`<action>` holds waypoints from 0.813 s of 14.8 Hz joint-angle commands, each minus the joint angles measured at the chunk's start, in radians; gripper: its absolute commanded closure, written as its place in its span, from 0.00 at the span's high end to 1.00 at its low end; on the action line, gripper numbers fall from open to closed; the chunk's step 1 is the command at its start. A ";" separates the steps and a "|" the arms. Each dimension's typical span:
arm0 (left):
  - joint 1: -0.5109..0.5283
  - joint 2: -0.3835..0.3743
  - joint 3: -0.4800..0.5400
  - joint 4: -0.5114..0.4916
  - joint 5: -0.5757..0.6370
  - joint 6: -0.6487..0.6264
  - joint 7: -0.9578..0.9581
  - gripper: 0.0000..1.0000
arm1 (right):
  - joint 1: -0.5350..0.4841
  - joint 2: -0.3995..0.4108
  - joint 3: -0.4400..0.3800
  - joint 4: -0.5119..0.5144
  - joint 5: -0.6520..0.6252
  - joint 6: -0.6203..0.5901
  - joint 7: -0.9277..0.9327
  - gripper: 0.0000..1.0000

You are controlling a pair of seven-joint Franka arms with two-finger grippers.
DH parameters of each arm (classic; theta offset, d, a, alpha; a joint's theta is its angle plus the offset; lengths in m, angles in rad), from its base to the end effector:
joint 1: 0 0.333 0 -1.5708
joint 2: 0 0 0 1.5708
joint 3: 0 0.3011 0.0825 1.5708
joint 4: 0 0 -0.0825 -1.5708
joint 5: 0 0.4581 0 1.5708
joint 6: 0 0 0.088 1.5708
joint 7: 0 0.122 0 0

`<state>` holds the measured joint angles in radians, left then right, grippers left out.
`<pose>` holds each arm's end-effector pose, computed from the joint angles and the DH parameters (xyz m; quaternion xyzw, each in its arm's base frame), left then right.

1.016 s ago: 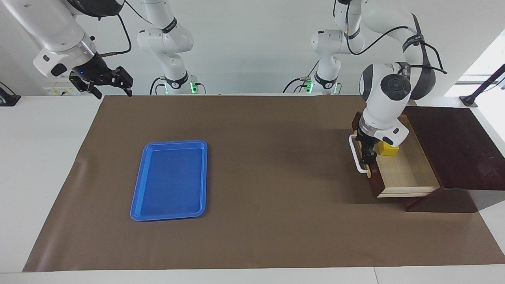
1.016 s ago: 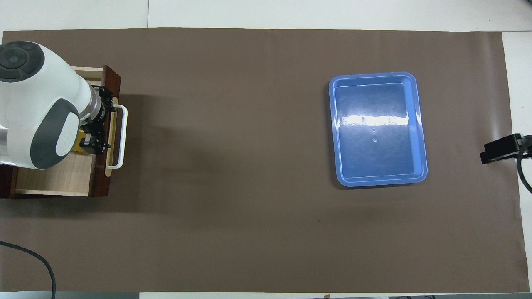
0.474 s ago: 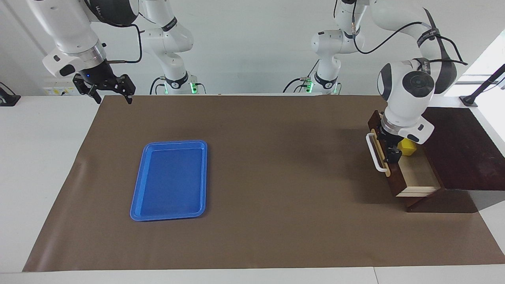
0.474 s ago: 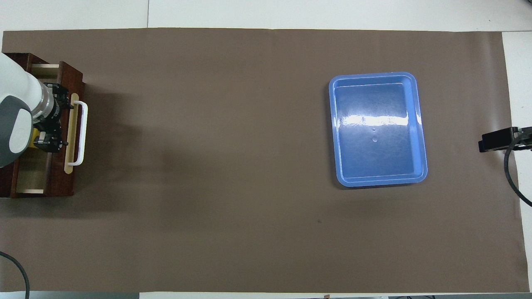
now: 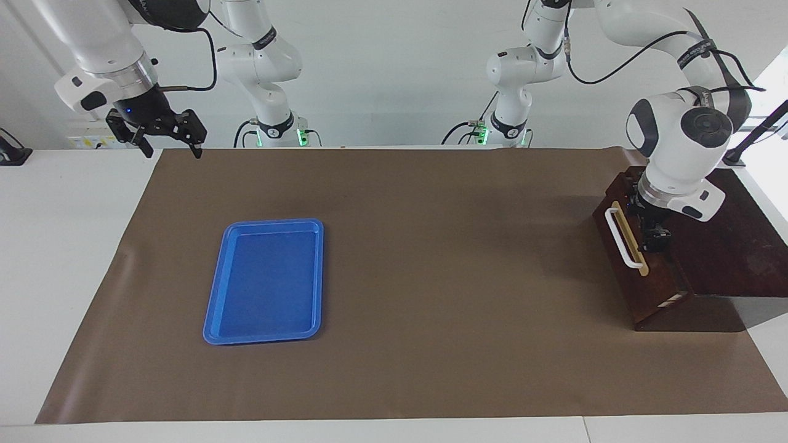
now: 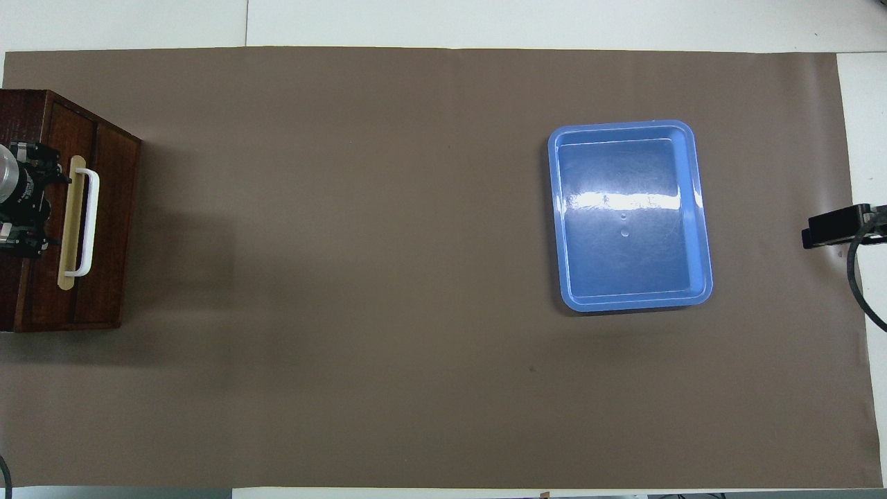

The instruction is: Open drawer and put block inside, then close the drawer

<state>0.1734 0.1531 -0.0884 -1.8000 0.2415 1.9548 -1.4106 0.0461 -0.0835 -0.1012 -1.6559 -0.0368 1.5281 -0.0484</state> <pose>0.6681 0.0778 0.4041 -0.7586 -0.6430 -0.0657 0.0820 0.5967 -0.0395 0.5957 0.9996 -0.0035 -0.0231 0.0130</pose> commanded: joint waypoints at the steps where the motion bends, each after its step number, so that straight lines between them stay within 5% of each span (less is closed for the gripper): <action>1: 0.006 -0.016 -0.007 0.089 0.027 -0.113 0.129 1.00 | -0.012 0.001 0.012 0.018 0.021 -0.022 0.007 1.00; 7: -0.075 -0.177 -0.024 0.100 -0.136 -0.325 0.567 1.00 | -0.005 -0.001 0.014 0.015 0.020 -0.017 0.009 1.00; 12: -0.117 -0.216 -0.027 0.103 -0.240 -0.412 0.973 1.00 | 0.004 -0.001 0.014 0.015 0.020 -0.013 0.009 1.00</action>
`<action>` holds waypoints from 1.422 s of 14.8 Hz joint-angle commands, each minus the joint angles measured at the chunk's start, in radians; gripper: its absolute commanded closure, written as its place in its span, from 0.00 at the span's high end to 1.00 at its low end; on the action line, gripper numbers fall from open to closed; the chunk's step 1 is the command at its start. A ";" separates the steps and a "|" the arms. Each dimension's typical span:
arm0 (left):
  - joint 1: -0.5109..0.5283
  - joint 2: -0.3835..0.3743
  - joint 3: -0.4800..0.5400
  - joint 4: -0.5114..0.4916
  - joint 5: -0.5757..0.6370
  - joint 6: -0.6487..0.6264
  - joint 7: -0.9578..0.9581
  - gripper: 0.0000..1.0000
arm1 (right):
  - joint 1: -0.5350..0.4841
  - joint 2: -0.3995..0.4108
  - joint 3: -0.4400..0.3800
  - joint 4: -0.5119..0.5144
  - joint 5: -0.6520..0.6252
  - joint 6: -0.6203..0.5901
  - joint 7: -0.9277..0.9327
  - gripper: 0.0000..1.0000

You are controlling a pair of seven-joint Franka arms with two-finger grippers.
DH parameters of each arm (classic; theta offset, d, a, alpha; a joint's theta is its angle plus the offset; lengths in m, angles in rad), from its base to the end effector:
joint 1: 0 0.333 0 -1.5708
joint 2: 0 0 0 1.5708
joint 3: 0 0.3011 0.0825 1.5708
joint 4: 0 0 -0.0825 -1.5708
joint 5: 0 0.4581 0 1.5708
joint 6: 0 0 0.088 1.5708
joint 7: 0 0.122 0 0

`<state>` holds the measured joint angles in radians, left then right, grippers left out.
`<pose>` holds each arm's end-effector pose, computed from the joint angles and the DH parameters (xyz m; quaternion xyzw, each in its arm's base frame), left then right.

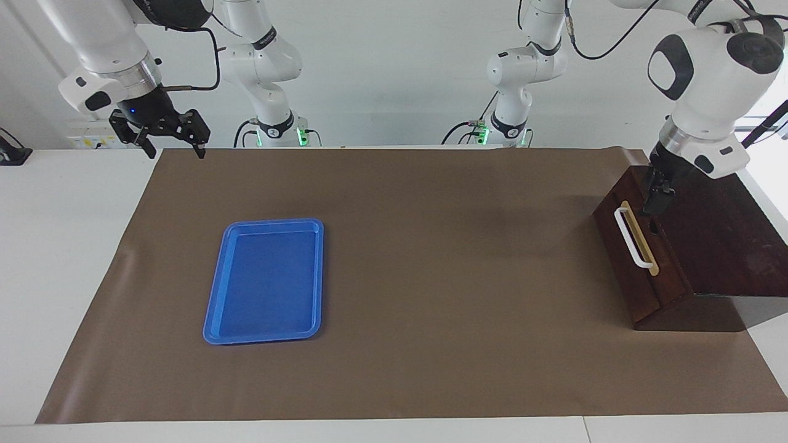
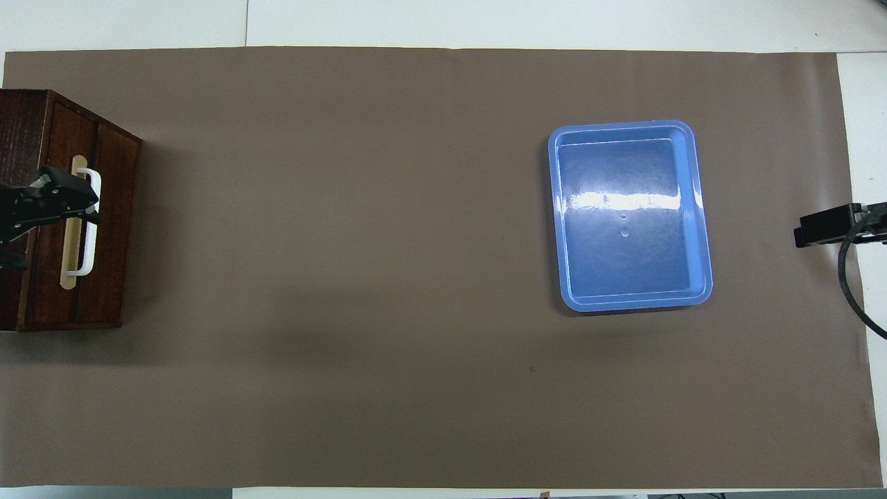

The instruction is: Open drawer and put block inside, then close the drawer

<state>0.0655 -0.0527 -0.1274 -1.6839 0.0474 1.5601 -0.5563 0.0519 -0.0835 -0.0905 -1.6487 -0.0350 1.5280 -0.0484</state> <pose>0.6071 -0.0332 0.5647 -0.9687 -0.2441 0.0258 0.0366 0.5975 -0.0293 0.5996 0.9997 0.0047 -0.0193 0.0129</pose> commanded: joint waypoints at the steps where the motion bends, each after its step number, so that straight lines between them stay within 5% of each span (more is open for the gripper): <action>1: -0.007 -0.010 0.015 -0.014 -0.052 -0.015 0.175 1.00 | -0.001 -0.001 0.003 0.009 0.018 -0.012 0.009 1.00; 4: -0.013 0.007 0.015 -0.011 -0.049 -0.018 0.242 1.00 | 0.000 -0.001 0.005 0.009 0.018 -0.012 0.007 1.00; 7: -0.013 0.099 0.009 0.125 -0.043 -0.090 0.333 1.00 | 0.000 -0.001 0.006 0.009 0.018 -0.011 0.008 1.00; 21: -0.056 0.040 0.031 0.098 -0.031 -0.081 0.492 1.00 | -0.001 -0.001 0.006 0.009 0.018 -0.012 0.009 1.00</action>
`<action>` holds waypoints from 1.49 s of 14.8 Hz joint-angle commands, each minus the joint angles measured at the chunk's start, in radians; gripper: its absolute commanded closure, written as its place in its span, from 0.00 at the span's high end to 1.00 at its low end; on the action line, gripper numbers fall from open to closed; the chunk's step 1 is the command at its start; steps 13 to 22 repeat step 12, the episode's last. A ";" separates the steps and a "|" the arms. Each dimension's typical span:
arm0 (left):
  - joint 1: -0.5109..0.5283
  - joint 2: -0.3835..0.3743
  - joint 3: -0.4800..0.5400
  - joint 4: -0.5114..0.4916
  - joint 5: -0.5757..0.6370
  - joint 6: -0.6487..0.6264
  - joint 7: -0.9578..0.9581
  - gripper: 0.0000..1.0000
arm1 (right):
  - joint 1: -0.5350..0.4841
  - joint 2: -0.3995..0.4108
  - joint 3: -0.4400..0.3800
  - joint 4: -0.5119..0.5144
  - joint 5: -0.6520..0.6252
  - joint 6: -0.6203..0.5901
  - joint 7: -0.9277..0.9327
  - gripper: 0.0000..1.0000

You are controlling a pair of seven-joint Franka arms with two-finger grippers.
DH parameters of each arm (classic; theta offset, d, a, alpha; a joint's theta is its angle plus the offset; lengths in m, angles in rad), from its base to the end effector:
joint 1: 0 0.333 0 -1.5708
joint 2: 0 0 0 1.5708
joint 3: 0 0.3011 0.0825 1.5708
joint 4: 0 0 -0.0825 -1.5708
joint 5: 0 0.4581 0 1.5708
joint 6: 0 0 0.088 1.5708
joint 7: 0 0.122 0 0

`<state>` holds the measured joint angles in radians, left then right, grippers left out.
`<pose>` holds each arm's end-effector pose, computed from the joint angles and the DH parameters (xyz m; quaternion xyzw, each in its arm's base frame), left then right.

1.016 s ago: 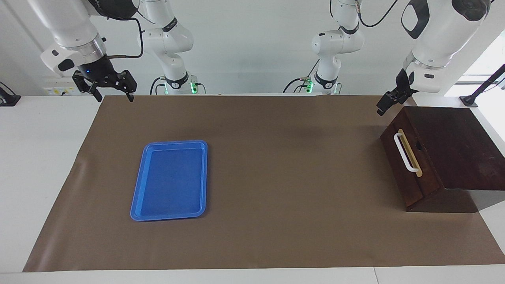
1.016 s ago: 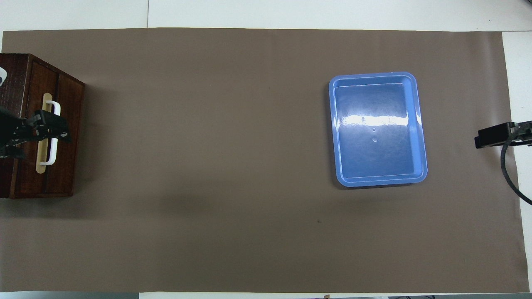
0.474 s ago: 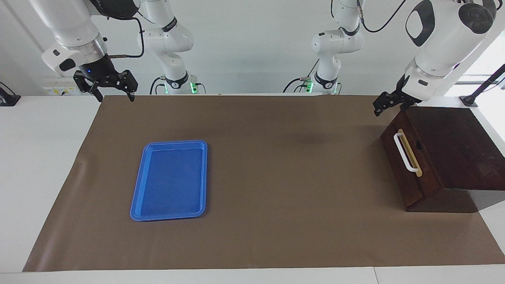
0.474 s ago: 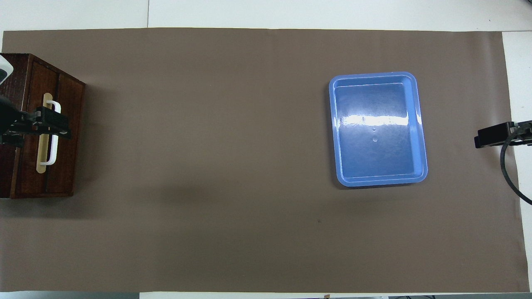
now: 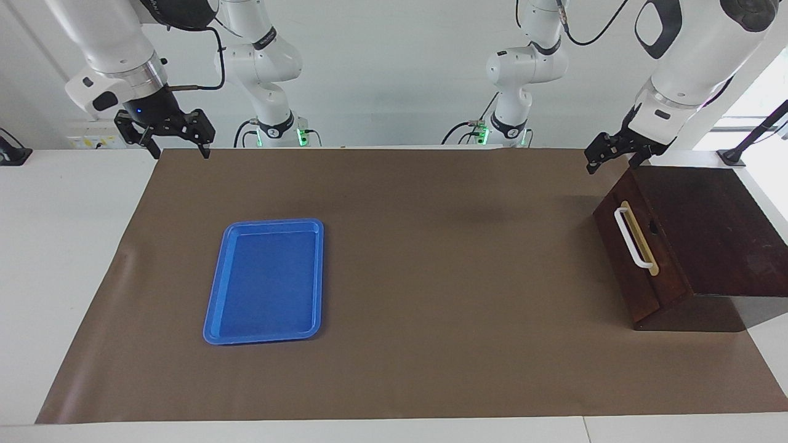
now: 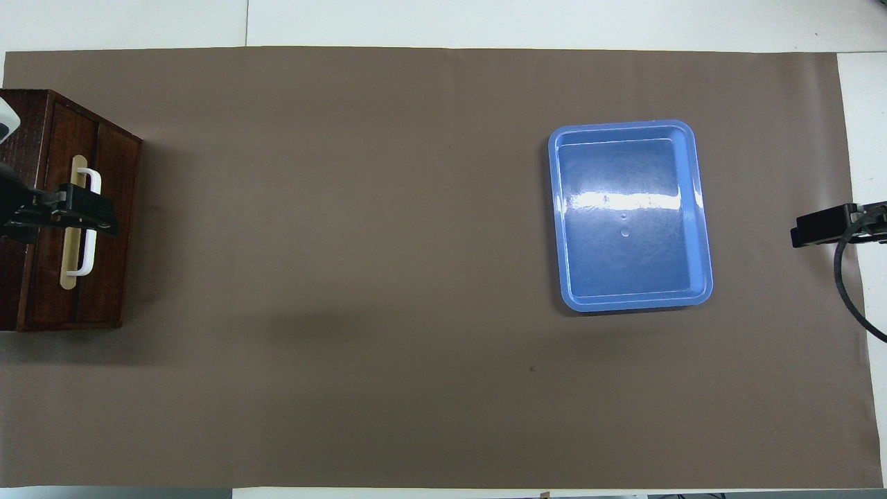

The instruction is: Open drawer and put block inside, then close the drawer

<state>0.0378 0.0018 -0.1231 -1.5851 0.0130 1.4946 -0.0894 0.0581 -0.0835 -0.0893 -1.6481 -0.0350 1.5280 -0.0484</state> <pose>0.6167 -0.0510 0.5795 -0.9989 -0.0022 0.0454 0.0104 0.5978 -0.0249 0.6000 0.9997 0.0084 -0.0190 0.0130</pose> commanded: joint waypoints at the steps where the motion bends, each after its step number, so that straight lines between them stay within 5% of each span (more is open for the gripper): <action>1: -0.029 -0.011 0.027 0.005 0.007 -0.023 0.039 1.00 | -0.007 -0.001 0.005 0.008 0.018 -0.012 0.009 1.00; 22: -0.021 -0.023 0.030 -0.004 0.004 -0.027 0.056 1.00 | -0.007 -0.001 0.005 0.008 0.018 -0.012 0.010 1.00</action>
